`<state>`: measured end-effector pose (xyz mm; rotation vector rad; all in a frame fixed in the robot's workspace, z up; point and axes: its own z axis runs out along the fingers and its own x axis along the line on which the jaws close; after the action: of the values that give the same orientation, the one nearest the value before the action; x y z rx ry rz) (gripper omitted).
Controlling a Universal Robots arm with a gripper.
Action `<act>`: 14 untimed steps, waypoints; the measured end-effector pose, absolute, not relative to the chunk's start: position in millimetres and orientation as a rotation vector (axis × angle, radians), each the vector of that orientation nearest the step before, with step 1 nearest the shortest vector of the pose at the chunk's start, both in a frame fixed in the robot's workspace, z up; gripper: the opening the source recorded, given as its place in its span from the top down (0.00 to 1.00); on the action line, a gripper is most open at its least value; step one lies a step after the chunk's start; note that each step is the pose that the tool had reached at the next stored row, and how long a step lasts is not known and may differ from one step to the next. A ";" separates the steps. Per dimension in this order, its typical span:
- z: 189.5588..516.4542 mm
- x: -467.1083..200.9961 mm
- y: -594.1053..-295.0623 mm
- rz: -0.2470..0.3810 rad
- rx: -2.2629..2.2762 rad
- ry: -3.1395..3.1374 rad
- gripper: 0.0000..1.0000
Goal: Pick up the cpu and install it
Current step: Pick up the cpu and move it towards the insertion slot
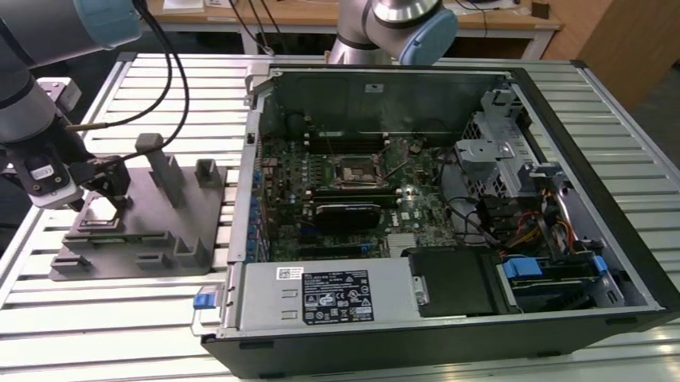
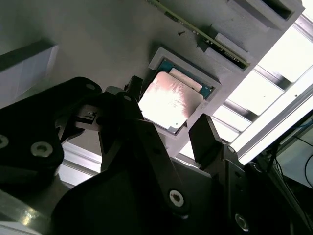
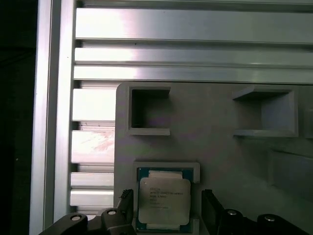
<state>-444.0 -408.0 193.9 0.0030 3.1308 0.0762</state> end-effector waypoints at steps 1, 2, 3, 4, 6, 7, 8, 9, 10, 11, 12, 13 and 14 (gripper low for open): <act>193.9 -444.0 -408.0 0.076 0.003 3.131 0.34; 193.9 -444.0 -408.0 0.076 0.003 3.131 0.34; 193.7 -444.0 -408.0 0.076 0.004 3.131 0.34; 193.3 -444.1 -408.0 0.077 0.004 3.130 0.34; 192.3 -444.1 -408.0 0.076 0.006 3.130 0.34; 191.6 -444.1 -408.0 0.076 0.008 3.130 0.34; 190.9 -444.1 -408.1 0.076 0.009 3.130 0.34; 190.2 -444.4 -408.1 0.076 0.009 3.130 0.34; 189.5 -444.5 -408.2 0.076 0.009 3.130 0.34; 188.7 -444.5 -408.2 0.076 0.009 3.130 0.34; 188.2 -444.6 -408.2 0.076 0.009 3.130 0.34; 187.5 -444.6 -408.2 0.076 0.009 3.130 0.34; 187.0 -444.8 -408.2 0.076 0.009 3.131 0.34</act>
<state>-444.8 -408.2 187.0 0.0091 3.1305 0.0762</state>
